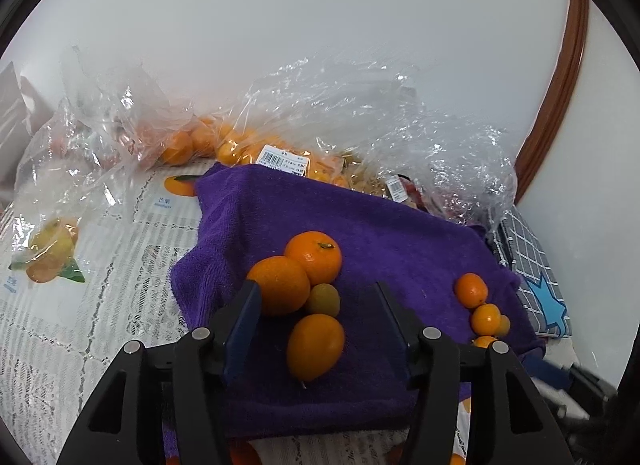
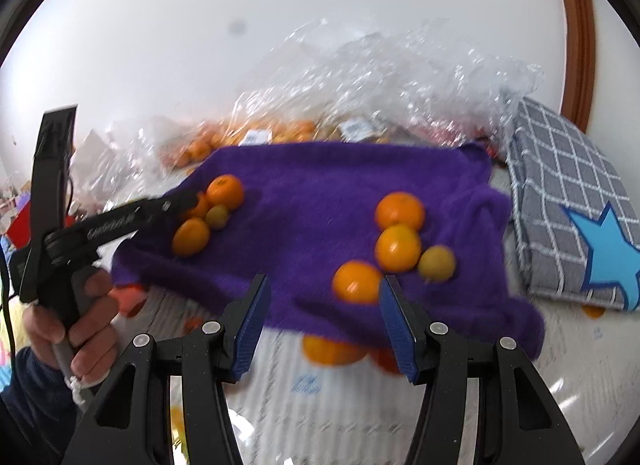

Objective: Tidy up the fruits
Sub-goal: 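Withdraw both open tools from the towel back toward the fruit pile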

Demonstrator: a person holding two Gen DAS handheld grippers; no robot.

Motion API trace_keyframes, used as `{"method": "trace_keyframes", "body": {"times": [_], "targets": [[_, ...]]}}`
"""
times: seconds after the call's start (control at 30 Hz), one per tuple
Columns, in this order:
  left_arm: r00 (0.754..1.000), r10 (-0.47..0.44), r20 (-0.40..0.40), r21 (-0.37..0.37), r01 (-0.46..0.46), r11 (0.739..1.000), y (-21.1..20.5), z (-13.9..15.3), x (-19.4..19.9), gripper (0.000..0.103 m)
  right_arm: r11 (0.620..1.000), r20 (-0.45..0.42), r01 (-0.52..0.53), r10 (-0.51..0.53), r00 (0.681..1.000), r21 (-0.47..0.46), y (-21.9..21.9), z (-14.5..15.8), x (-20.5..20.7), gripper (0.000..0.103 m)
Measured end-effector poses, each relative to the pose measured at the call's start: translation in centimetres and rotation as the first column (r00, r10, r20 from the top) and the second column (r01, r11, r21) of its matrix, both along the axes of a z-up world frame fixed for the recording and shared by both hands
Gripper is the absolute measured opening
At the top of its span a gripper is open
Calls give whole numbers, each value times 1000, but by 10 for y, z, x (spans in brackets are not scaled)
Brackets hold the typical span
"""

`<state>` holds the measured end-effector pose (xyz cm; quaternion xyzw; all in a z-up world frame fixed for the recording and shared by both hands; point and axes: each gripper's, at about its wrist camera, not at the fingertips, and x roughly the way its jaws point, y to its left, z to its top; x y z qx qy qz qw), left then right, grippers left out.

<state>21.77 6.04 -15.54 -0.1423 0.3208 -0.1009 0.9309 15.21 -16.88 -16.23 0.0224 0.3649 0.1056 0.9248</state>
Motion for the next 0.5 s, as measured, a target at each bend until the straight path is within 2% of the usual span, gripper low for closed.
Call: {"method": "trace_keyframes", "body": {"times": [0.2, 0.43, 0.5], "targets": [[1000, 15, 25, -33, -14, 999, 14, 6, -18, 55, 996, -69, -71, 74, 995, 45, 22, -9, -20, 56], [999, 5, 35, -22, -5, 1000, 22, 8, -41, 56, 989, -118, -144, 147, 982, 31, 56, -24, -29, 55], [999, -2, 36, -12, 2, 1000, 21, 8, -46, 56, 987, -140, -161, 160, 977, 4, 64, -31, -28, 43]]}}
